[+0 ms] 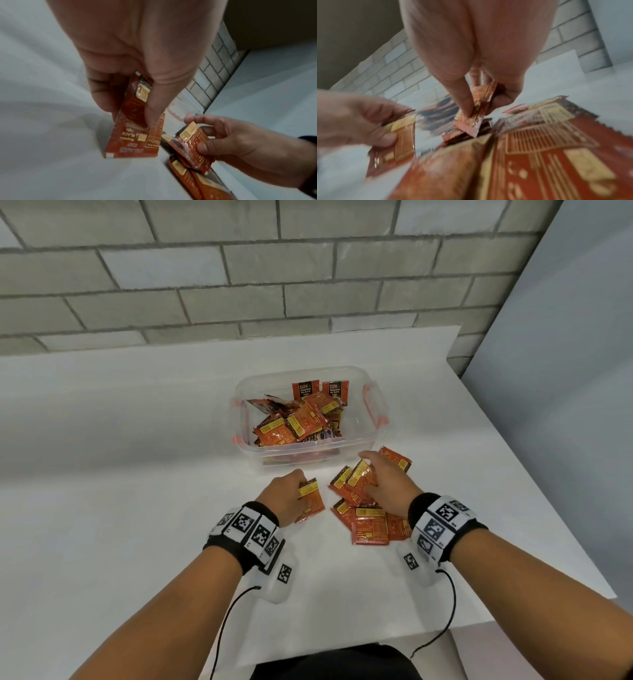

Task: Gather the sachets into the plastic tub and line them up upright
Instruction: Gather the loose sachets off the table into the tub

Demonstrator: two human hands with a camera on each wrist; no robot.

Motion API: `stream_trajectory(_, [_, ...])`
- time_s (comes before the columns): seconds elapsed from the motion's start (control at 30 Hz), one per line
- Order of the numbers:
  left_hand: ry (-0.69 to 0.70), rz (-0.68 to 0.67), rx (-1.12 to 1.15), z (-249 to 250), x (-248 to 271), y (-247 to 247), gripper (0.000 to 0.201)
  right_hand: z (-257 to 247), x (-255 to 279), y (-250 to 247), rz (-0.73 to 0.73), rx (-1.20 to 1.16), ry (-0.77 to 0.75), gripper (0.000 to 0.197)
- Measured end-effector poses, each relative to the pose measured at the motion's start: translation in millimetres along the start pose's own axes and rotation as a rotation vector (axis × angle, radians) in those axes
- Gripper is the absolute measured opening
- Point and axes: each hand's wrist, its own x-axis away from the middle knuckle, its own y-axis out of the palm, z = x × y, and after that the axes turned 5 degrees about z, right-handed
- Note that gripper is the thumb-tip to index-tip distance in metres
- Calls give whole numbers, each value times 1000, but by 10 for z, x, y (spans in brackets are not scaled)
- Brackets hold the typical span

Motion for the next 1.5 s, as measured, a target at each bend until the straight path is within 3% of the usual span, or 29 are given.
stream_trajectory(0.1, [26,-34,140,71,30,-33,19,20,56,-170,-29,-234,64,49])
stream_trajectory(0.17, [31,-69,203,142,43,1,23,27,165,-267,-39,-257,76,38])
stream_trajectory(0.33, [55,-210,71,310,46,228,44,79,443,-106,-206,104,-73,54])
stream_trajectory(0.43, [64,-171,6,367,35,324,56,188,468,95,-148,218,-89,63])
stream_trajectory(0.6, [64,-99,-95,371,0,405,54,218,504,182,-8,230,-81,57])
stream_trajectory(0.77, [43,-85,-117,392,-23,454,51,235,558,76,25,172,-59,34])
stream_trajectory(0.97, [-6,-108,-66,372,-25,438,43,418,635,-300,-60,-226,136,32])
stream_trajectory(1.2, [-42,-126,162,404,28,403,50,556,621,-193,-12,-98,383,45])
stream_trajectory(1.37, [39,-111,48,519,23,585,68,482,545,-24,-3,15,323,45])
stream_trajectory(1.5, [38,-71,-13,507,15,594,66,471,530,5,17,26,287,45])
